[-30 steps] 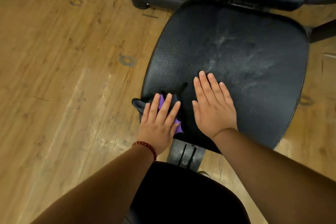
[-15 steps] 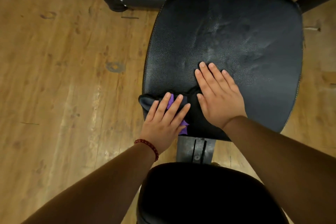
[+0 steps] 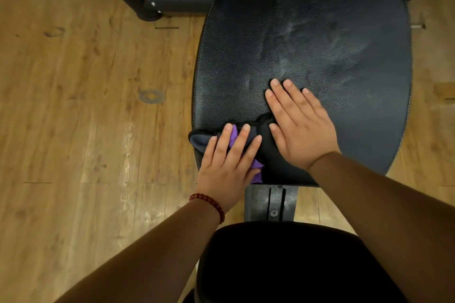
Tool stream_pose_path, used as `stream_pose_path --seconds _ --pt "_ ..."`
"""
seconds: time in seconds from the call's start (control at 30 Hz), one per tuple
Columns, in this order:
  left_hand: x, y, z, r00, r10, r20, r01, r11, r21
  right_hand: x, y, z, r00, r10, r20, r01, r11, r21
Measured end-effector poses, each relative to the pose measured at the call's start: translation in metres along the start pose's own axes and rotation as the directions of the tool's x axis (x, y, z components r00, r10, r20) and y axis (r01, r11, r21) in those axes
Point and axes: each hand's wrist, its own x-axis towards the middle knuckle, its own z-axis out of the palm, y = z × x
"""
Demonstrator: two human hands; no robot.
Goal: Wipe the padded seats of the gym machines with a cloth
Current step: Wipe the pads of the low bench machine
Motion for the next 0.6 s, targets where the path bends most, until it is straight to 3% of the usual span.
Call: stream_pose_path --seconds 0.2,0.37,0.43,0.6 --pt "0.039 0.016 -0.005 0.974 -0.226 -0.005 0.226 0.973 -0.048 -0.003 0.003 0.0 1.0 0.008 -0.024 -0.006 0.996 0.09" --pt "0.009 0.03 0.003 0.997 -0.063 0.034 0.062 0.998 0.029 -0.007 0.011 -0.006 0.994 0.086 -0.061 -0.067 0.963 0.262" --pt "0.011 0.031 0.004 0.998 -0.063 0.02 0.062 0.997 0.042 -0.008 0.013 -0.003 0.991 0.112 -0.079 -0.09 0.968 0.236" --pt "0.043 0.049 0.002 0.945 -0.325 -0.045 0.323 0.945 -0.052 -0.011 0.012 0.008 0.987 0.071 -0.141 -0.052 0.989 0.138"
